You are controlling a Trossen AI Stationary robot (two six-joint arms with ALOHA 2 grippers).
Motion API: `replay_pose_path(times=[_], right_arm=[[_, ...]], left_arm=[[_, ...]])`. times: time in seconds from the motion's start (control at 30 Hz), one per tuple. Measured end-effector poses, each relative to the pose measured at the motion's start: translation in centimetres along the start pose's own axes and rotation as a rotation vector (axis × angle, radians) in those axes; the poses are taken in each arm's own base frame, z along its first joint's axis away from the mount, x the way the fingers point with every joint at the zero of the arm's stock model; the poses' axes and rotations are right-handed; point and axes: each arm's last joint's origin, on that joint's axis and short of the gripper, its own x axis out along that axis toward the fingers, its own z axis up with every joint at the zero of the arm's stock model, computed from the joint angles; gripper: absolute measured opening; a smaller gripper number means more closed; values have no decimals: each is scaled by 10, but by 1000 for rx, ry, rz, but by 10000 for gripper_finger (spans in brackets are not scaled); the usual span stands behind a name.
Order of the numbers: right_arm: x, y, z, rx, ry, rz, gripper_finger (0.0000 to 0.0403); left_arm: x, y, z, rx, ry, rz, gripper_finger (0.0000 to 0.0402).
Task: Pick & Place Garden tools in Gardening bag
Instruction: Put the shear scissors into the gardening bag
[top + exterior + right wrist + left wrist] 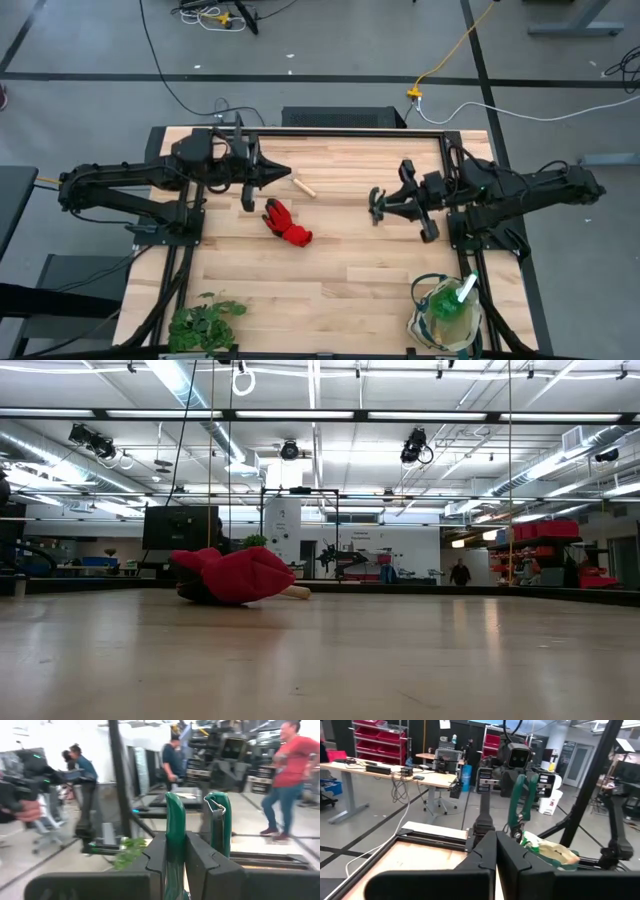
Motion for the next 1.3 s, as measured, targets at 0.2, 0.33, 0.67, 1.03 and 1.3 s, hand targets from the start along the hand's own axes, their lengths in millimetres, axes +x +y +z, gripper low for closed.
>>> replay_pose_path(times=[0.2, 0.33, 0.67, 1.03, 1.3], right_arm=[[-9, 12, 7, 32, -35, 72, 44], [-19, 21, 11, 42, -44, 126, 44], [-44, 34, 20, 50, -68, 212, 44], [-61, 38, 22, 51, -58, 248, 44], [-62, 47, 21, 55, -46, 365, 39]], left_arm=[[0, -4, -2, 1, 13, -18, 6], [0, -6, -3, 1, 22, -11, 4], [0, -5, -3, 24, 13, 52, 4], [0, -3, -3, 28, 4, 110, 2], [0, -3, -3, 28, 4, 111, 2]])
